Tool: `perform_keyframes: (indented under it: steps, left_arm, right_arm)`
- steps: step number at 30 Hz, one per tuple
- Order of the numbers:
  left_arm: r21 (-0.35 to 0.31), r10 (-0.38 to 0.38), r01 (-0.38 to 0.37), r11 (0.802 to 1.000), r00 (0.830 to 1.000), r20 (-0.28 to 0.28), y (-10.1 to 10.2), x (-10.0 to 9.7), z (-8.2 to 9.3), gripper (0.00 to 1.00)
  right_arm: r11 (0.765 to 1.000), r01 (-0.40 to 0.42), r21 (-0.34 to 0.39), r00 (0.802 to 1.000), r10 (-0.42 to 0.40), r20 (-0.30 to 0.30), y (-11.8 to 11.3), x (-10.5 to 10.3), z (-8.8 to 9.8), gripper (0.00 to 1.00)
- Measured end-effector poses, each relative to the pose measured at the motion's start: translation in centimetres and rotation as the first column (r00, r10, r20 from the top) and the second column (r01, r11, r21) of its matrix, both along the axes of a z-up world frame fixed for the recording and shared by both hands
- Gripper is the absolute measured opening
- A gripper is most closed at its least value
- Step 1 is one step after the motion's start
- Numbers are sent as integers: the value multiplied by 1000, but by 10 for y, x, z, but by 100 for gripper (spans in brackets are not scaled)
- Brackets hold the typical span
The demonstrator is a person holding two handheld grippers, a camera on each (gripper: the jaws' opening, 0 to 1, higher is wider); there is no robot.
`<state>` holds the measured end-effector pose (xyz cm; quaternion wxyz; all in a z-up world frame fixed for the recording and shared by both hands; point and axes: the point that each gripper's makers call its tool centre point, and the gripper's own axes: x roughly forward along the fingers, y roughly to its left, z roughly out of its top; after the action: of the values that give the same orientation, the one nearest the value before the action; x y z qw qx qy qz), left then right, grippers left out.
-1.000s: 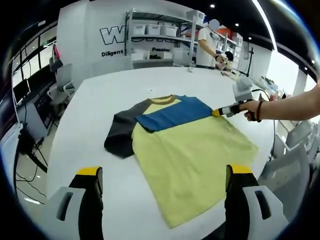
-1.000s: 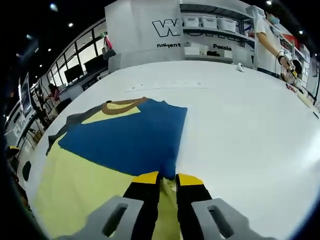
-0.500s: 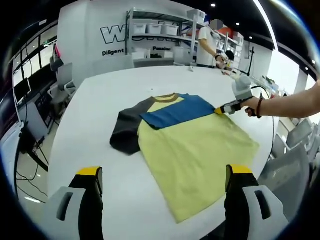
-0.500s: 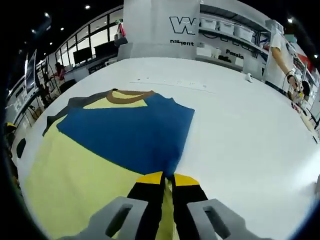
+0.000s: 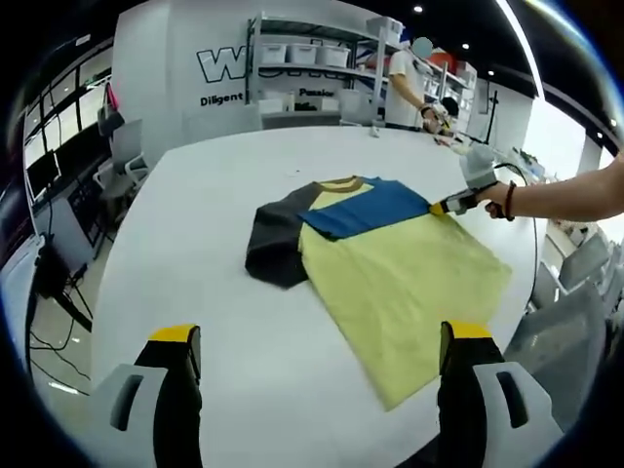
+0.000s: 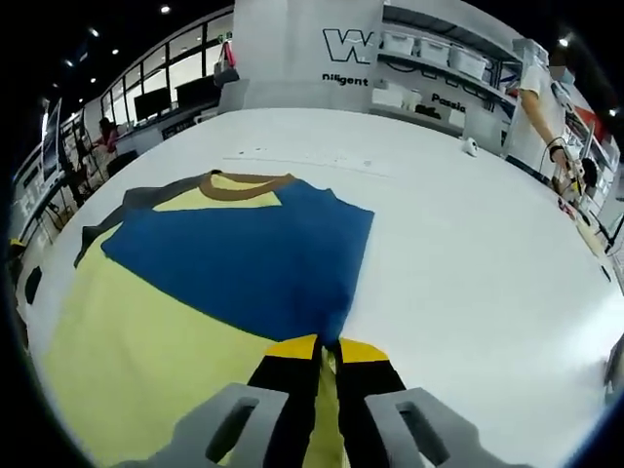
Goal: Fold the garment on the visible template until the final outline fits inside the template.
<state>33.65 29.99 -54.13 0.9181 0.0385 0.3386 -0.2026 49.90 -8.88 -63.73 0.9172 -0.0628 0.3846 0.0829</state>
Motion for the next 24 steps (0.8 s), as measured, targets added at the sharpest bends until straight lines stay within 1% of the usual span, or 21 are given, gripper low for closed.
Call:
perform_keyframes:
  steps: [3,6,10,11,12,13,14,16,17,18,19,21,23,24]
  left_arm:
    - [-2,-2,2,1000,1000,-2,-1,1,0,99]
    - [-4,-6,6,1000,1000,0,-4,3,0,99]
    - [-3,-11,11,1000,1000,1,-6,6,0,99]
    - [-3,-9,9,1000,1000,-1,-6,7,-1,99]
    - [-2,-7,7,1000,1000,0,-6,7,-1,99]
    - [-2,-3,3,1000,1000,2,-5,8,-1,99]
    - [-5,6,-6,1000,1000,7,-4,10,-1,98]
    - [-13,19,-19,1000,1000,8,-2,14,-1,97]
    - [-17,23,-23,1000,1000,10,-1,16,-1,96]
    - [-18,33,-33,999,999,13,1,19,-2,97]
    - [-13,45,-45,999,999,14,4,23,-4,96]
    - [-10,73,-73,997,997,6,8,28,-8,94]
    - [-35,97,-96,995,995,12,8,37,-10,94]
    - [-48,125,-124,991,992,16,10,44,-12,94]
  right_arm:
    - [1000,12,2,1000,-12,-3,-6,1,0,0]
    - [999,27,19,1000,-27,-6,-10,2,0,0]
    - [999,14,33,1000,-13,-7,-10,1,0,1]
    - [999,19,45,1000,-19,-5,-11,1,1,3]
    - [996,33,80,999,-34,15,-10,3,5,5]
    - [992,42,121,998,-48,50,-8,7,11,8]
    - [984,48,172,993,-65,96,-6,12,21,13]
    - [983,30,183,993,-51,109,-5,12,28,24]
    - [981,29,190,990,-55,131,-5,13,35,28]
    - [981,27,194,990,-53,130,-4,12,36,32]
    - [978,14,210,988,-45,145,-2,13,41,36]
    - [977,7,211,988,-40,150,1,10,45,43]
    - [978,-9,208,987,-25,161,5,7,47,51]
    - [978,-16,207,986,-20,167,7,6,48,53]
